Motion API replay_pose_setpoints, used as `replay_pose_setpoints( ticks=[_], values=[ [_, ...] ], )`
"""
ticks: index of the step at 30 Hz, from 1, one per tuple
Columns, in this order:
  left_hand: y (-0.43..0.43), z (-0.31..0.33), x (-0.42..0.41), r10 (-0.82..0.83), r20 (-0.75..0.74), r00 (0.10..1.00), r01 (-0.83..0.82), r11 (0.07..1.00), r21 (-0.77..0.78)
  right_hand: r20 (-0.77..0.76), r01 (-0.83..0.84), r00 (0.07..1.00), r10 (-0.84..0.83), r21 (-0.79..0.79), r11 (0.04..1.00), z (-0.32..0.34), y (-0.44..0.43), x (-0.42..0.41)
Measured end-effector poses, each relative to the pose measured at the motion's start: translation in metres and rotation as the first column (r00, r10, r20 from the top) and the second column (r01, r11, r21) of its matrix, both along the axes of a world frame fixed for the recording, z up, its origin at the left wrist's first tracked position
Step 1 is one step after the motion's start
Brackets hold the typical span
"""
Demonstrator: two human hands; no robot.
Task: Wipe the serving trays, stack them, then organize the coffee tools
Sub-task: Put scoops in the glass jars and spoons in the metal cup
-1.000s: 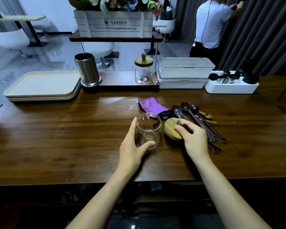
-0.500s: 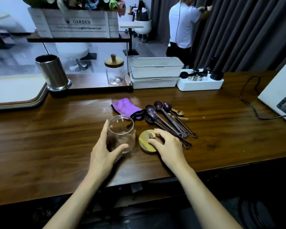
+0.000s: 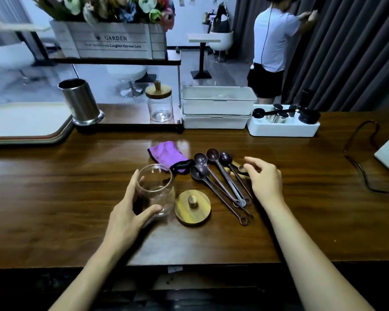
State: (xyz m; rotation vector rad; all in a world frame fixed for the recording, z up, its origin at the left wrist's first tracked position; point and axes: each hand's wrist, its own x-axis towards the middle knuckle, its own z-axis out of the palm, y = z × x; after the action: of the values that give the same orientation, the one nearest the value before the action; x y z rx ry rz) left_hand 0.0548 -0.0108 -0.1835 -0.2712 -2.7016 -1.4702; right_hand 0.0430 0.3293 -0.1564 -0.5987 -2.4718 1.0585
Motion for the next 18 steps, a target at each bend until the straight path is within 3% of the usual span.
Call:
replay_pose_setpoints(
  ticks=[7, 14, 18],
  values=[
    [0.003, 0.000, 0.000, 0.021, 0.018, 1.000, -0.021, 1.000, 0.016, 0.201, -0.168, 0.967, 0.159, 0.027, 0.985, -0.004, 0.015, -0.041],
    [0.004, -0.001, -0.001, 0.034, 0.015, 0.999, -0.035, 0.999, 0.029, 0.234, -0.203, 0.955, 0.184, 0.061, 0.977, -0.014, 0.023, -0.048],
    [0.004, 0.000, -0.001, 0.024, 0.020, 1.000, -0.024, 0.999, 0.038, 0.195, -0.178, 0.964, 0.182, -0.040, 0.983, -0.008, 0.027, -0.040]
  ],
)
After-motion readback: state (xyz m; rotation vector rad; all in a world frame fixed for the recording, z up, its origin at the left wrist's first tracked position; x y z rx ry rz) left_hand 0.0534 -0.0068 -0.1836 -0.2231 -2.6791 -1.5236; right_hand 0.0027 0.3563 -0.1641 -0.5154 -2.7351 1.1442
